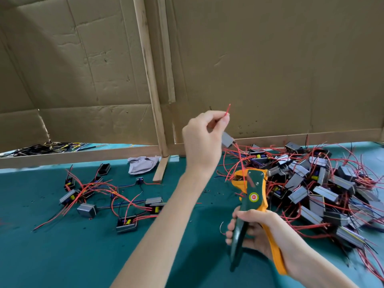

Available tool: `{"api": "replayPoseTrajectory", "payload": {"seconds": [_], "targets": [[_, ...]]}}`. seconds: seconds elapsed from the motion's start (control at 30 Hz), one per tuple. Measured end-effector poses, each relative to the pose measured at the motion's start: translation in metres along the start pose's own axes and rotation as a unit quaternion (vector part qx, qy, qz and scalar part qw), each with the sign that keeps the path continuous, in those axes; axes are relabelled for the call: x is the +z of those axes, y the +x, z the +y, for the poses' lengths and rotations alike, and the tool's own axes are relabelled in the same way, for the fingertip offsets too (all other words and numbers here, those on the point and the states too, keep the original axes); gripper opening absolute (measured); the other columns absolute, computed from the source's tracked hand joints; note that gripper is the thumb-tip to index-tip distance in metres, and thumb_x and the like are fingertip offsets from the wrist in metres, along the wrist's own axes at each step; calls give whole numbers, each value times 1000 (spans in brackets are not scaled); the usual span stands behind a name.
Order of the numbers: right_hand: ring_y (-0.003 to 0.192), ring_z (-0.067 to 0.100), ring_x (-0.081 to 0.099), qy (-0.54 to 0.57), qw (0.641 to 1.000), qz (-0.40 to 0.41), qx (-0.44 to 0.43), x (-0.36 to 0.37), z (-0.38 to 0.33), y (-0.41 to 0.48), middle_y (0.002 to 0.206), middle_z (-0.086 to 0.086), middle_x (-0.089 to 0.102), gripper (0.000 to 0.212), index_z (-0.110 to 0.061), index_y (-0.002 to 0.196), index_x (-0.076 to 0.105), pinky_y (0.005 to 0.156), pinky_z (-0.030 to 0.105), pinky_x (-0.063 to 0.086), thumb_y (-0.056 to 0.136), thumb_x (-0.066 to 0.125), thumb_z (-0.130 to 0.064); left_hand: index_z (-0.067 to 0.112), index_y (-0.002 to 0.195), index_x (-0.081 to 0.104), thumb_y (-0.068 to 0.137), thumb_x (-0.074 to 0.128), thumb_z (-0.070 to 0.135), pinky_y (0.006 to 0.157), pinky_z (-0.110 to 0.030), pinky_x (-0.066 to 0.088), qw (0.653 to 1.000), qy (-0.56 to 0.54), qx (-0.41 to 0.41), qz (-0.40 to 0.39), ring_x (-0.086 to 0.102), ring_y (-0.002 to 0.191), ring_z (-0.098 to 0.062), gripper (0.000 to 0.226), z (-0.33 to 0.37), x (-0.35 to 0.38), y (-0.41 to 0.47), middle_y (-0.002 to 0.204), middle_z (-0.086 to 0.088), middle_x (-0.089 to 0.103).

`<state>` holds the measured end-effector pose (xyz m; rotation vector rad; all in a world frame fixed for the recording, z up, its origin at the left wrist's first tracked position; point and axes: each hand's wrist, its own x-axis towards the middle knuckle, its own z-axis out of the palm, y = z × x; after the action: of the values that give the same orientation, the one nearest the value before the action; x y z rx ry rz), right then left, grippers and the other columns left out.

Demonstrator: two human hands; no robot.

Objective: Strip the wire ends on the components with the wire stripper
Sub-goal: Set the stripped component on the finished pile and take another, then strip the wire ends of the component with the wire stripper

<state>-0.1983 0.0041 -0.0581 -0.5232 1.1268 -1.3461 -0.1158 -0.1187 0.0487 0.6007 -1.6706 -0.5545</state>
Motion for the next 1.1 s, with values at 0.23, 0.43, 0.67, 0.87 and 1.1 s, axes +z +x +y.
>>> {"api": "replayPoseTrajectory", "payload": {"seconds": [0.23,0.43,0.67,0.87,1.1], "targets": [[61,36,66,32,999,-11,24,-6,0,1,71,25,63,35,6,89,60,57,45,59,58,65,-10,20,145,42,93,56,6,113,-28,29,951,-67,-142,-266,37,138,-19,55,0,69,-26,149,-4,43],[63,38,66,53,998,-25,35,-10,2,5,74,26,63,17,3,68,71,59,47,58,52,67,4,17,111,69,82,37,-20,93,-20,50,946,-45,-96,-306,59,115,-12,57,-15,9,-31,119,7,63],[60,38,66,68,997,-16,38,-8,3,5,72,25,62,37,4,76,65,56,46,58,43,72,-11,27,83,55,78,67,2,66,-21,40,788,375,-144,-467,53,84,-11,28,-57,-94,-3,86,13,54],[61,38,66,69,997,-12,36,-4,2,3,72,24,63,35,4,78,65,56,46,58,48,69,-12,21,93,70,73,82,27,79,-30,47,711,405,-196,-541,56,97,-19,25,-94,-86,-23,99,1,65],[61,38,65,67,997,-15,28,-3,-1,1,71,24,62,26,4,81,62,56,46,58,60,61,-12,14,78,76,85,71,23,79,-26,50,838,219,-193,-460,65,82,-17,13,-96,-91,-18,88,-2,73]]}}
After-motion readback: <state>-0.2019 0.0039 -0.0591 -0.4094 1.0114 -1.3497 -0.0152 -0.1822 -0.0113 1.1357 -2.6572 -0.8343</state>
